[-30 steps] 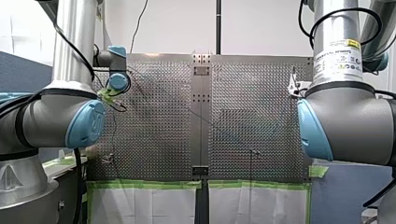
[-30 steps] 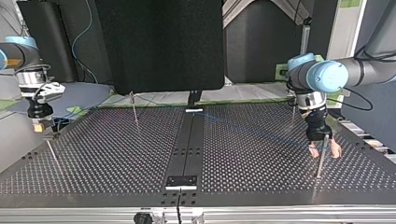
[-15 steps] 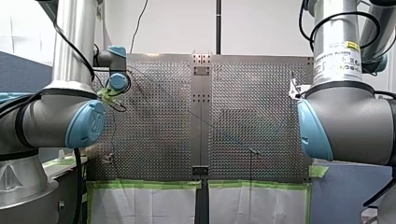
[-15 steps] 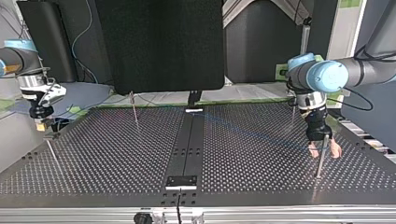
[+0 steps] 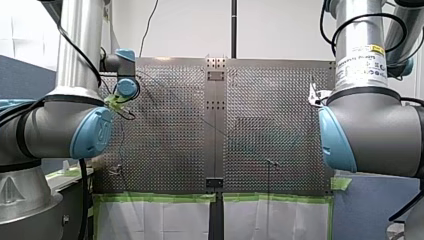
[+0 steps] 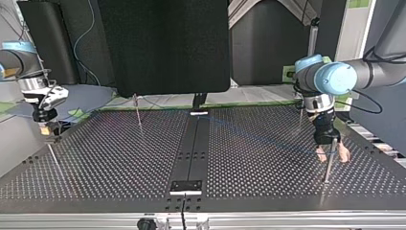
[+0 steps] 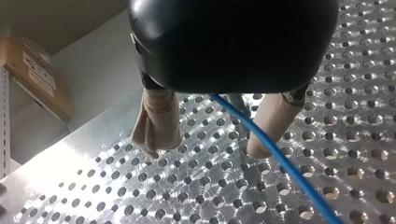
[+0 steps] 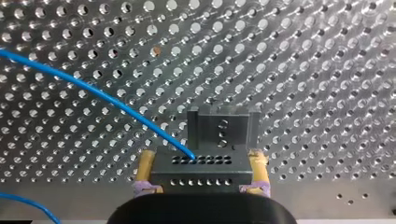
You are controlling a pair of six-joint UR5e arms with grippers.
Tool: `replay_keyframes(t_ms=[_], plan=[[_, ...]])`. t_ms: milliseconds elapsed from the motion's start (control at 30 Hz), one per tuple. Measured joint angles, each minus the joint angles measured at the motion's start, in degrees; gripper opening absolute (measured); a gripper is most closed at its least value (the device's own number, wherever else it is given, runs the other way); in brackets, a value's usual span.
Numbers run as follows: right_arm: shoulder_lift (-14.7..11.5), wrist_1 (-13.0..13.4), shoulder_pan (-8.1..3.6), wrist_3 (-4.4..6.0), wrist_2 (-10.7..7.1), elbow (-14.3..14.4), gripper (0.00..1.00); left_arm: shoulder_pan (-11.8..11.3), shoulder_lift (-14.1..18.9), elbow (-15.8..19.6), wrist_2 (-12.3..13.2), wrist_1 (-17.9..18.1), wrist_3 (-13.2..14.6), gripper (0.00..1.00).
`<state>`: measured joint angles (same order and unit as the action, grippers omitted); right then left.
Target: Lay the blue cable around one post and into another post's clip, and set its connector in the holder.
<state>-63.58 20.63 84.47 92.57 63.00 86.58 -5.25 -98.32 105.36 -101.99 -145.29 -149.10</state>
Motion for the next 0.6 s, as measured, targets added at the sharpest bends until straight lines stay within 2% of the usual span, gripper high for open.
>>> replay_keyframes(t_ms=[333, 600], plan=[[-0.01, -0.28, -0.26, 0.88, -0.37, -1.52, 0.0, 0.0, 0.02, 0.0, 0.0, 0.0, 0.3, 1.0], [0.12, 0.77, -0.35, 1.83, -0.84, -1.9, 0.0, 0.0, 0.03, 0.0, -0.01, 0.0, 0.43, 1.0]])
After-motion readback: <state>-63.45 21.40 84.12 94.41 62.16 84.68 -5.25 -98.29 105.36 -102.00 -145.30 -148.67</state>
